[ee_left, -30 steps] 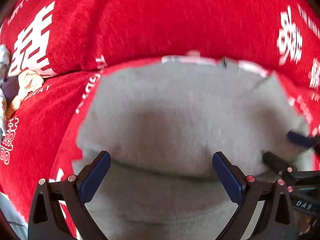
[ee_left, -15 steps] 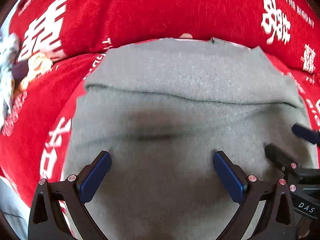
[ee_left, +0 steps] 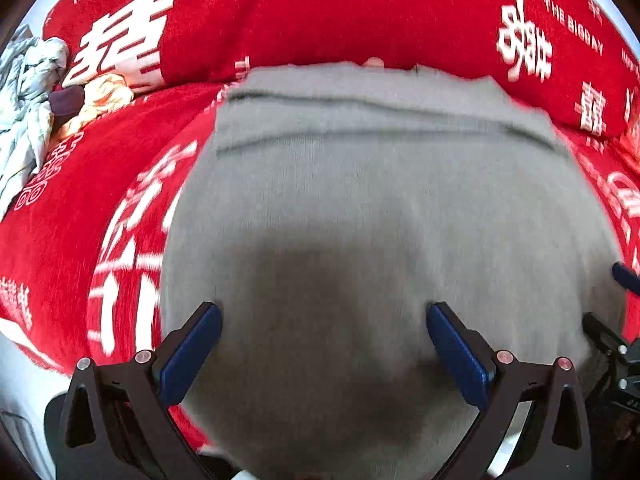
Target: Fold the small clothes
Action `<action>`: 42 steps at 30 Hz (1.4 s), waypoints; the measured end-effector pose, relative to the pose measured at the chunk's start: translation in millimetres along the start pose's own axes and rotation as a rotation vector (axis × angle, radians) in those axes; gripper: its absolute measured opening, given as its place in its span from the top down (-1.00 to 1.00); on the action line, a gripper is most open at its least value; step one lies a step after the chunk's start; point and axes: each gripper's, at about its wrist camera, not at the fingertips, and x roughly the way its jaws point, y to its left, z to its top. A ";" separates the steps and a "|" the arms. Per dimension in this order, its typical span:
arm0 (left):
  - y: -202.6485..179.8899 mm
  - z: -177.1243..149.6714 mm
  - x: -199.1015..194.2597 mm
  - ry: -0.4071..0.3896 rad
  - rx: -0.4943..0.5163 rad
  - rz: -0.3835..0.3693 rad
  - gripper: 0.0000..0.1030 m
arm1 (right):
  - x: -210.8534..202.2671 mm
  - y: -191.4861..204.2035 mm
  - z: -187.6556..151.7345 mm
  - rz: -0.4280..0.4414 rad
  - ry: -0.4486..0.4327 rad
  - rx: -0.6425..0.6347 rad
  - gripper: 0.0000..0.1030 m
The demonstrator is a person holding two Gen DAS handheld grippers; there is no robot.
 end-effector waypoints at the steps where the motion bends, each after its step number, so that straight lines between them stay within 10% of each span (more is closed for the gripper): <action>1: 1.0 -5.1 -4.3 -0.003 -0.001 0.003 -1.00 | -4.6 2.4 -5.3 -0.016 -0.012 -0.026 -0.66; 10: -22.9 -17.8 -10.2 -0.026 0.103 0.018 -1.00 | -17.6 51.5 18.3 0.034 -0.053 -0.157 -0.67; 17: 22.6 -33.1 -12.0 0.002 -0.016 -0.002 -1.00 | -5.4 38.8 -3.3 0.002 -0.013 -0.183 -0.67; 25: 103.7 -70.0 -17.0 0.070 -0.385 -0.105 -1.00 | -34.7 -34.4 -40.6 -0.007 0.091 0.144 -0.67; 34: 45.2 -66.2 11.4 0.174 -0.269 -0.168 -1.00 | -21.9 -24.4 -51.2 0.027 0.122 0.171 -0.65; 36: 44.8 -66.4 9.9 0.161 -0.282 -0.178 -0.96 | -22.4 -24.7 -53.4 0.034 0.120 0.170 -0.49; 39: 48.2 -73.7 -3.3 0.138 -0.280 -0.191 -0.67 | -26.4 -27.5 -55.3 0.037 0.110 0.185 0.29; 42: 45.8 -75.1 -16.2 0.106 -0.256 -0.188 -0.08 | -30.0 -36.9 -55.8 0.115 0.099 0.245 0.78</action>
